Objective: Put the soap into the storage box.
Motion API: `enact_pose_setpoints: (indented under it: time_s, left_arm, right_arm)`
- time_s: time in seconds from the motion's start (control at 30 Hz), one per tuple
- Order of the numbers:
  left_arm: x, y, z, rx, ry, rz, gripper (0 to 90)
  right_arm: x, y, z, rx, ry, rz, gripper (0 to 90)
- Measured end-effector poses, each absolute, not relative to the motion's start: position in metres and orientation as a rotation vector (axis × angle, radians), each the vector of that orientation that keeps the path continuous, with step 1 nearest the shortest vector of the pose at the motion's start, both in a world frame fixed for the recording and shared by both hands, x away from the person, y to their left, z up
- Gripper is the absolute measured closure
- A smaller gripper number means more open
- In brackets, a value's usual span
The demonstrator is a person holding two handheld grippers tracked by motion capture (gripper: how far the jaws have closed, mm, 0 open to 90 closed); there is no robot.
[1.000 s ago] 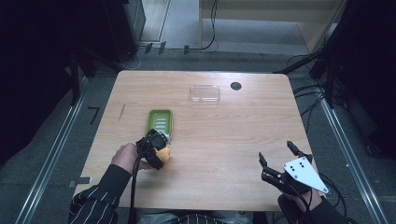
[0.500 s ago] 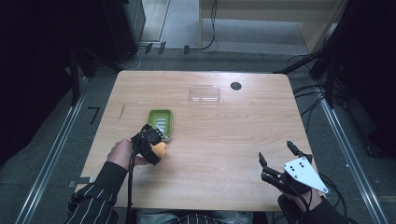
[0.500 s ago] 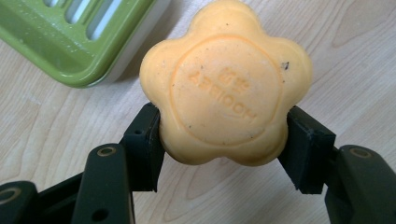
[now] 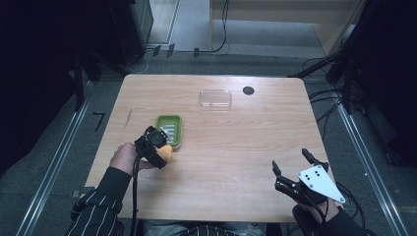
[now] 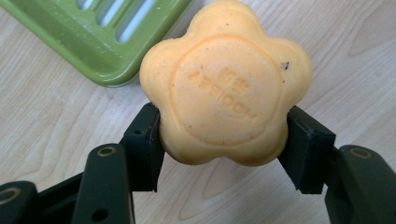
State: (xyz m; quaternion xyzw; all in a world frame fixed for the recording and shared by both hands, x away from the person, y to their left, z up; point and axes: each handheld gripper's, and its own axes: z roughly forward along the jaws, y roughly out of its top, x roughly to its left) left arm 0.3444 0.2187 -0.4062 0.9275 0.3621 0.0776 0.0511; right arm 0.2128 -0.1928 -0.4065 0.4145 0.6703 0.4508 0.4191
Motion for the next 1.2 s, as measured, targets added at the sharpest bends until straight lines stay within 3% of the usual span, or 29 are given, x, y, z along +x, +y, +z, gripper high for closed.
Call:
enact_pose_setpoints:
  time_s: [1.2]
  left_arm:
    - [0.389,0.217,-0.389,2.743,1.149,0.301,39.7]
  right_arm:
    - [0.213,-0.193,-0.407,1.041,1.681,1.130,13.4]
